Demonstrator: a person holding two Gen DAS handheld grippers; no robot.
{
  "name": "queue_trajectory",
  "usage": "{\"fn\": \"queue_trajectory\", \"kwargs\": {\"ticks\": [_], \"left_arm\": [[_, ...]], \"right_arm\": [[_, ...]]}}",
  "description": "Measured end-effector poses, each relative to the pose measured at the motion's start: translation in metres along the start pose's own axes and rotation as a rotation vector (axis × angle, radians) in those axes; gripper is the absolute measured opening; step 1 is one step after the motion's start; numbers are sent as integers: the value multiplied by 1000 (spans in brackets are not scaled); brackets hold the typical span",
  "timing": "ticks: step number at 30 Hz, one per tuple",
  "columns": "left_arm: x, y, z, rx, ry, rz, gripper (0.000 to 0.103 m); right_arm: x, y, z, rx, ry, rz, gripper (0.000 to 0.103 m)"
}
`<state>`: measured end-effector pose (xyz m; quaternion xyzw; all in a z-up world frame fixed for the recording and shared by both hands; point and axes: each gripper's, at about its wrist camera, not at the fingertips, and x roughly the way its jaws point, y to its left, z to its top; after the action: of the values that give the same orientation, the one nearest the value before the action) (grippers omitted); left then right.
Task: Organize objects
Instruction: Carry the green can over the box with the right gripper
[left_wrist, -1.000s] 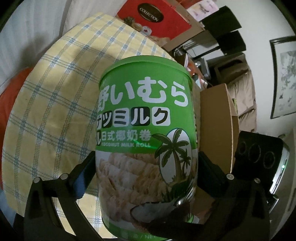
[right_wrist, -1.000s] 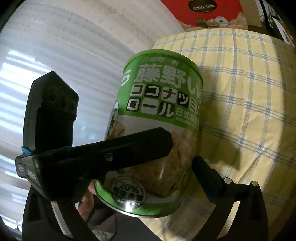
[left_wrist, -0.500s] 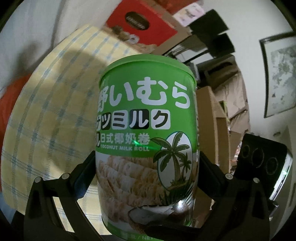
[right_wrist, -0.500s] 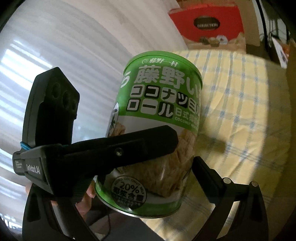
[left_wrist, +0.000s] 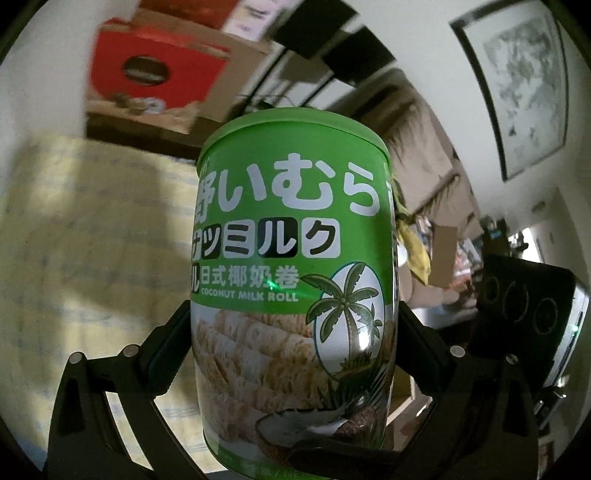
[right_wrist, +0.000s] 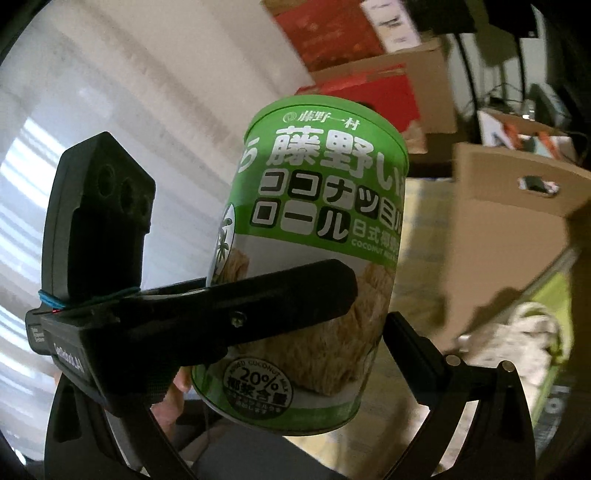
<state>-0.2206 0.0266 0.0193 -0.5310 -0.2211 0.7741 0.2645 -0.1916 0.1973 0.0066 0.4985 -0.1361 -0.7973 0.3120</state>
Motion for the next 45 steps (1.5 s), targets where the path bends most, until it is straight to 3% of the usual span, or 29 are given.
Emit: {"fn": "queue_trajectory", "kwargs": {"ticks": [7,11,19,25,31,39,45], "left_arm": [[60,-54,13,51,96,-29,101],[87,-63,20,38,136,-55,101],[131,-66,32,26,172,-24,100],[136,-81,29,122,162,40,100],[135,-82,25,131,153,69,100],[132,-78,29,102,149,63,100],[113,-82,42,118,65,85,101]], "right_arm": [[-39,-60,-1,68,-26,-39,101],[-49,-88,4,74,-45,-64,101],[-38,-131,7,131,-59,-30,101],[-33,-143,5,149,-64,20,101],[-34,-139,-4,142,-94,32,100],[-30,-129,-14,66,-85,-53,100],[-21,-148,-17,156,-46,-87,99]]}}
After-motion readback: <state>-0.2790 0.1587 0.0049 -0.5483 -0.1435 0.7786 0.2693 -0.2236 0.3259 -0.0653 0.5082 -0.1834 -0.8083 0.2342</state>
